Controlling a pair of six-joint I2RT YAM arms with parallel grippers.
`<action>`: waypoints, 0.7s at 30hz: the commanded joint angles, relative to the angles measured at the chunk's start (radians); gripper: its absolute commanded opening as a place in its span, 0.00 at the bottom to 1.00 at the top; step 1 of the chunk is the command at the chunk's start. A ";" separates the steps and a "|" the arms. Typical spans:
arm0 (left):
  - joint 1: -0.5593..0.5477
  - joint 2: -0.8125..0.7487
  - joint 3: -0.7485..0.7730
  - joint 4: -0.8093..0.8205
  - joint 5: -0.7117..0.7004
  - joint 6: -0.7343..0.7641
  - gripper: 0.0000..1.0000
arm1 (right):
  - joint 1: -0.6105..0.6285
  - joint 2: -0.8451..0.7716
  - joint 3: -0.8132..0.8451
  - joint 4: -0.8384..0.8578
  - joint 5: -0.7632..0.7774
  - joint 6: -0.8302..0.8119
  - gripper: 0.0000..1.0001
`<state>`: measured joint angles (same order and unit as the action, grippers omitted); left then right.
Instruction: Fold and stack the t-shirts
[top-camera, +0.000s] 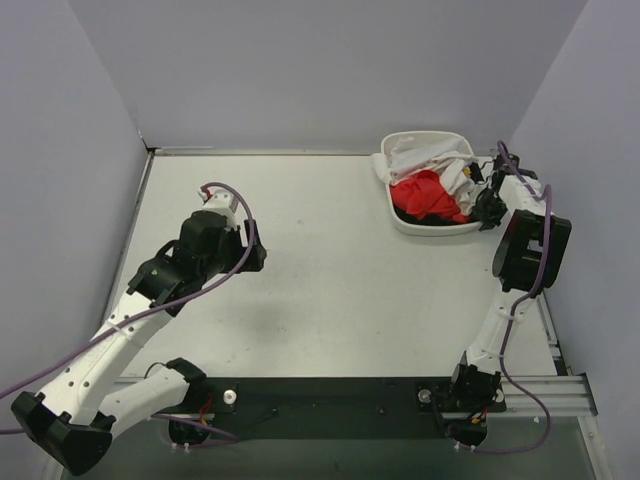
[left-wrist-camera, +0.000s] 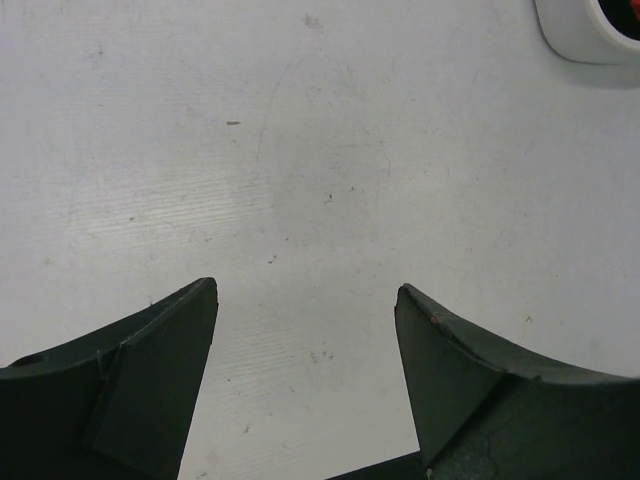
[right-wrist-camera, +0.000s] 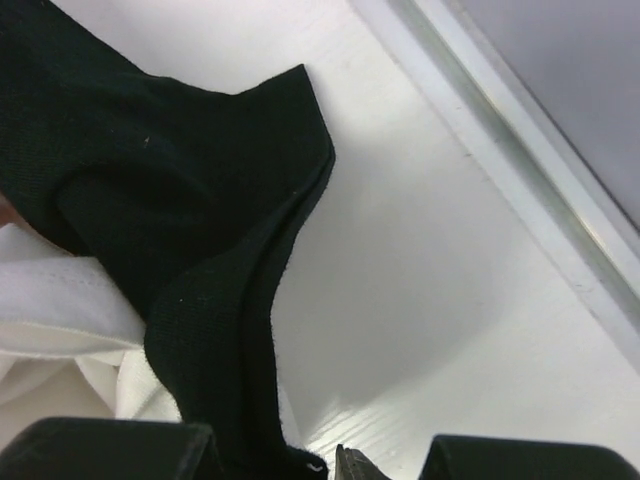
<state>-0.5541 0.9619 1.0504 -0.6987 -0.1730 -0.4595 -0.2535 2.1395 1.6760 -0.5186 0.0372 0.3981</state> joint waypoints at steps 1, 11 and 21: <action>-0.013 0.000 -0.024 0.011 0.018 0.010 0.82 | -0.046 -0.022 0.002 -0.112 0.176 -0.004 0.08; -0.013 0.041 -0.009 0.016 -0.017 0.005 0.85 | 0.063 -0.335 -0.007 -0.112 0.265 -0.001 0.87; -0.015 0.087 0.011 0.024 -0.052 -0.013 0.85 | 0.237 -0.287 0.362 -0.159 0.015 0.070 0.87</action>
<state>-0.5640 1.0309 1.0126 -0.6994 -0.1959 -0.4610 -0.0486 1.7287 1.8484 -0.6189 0.1890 0.4164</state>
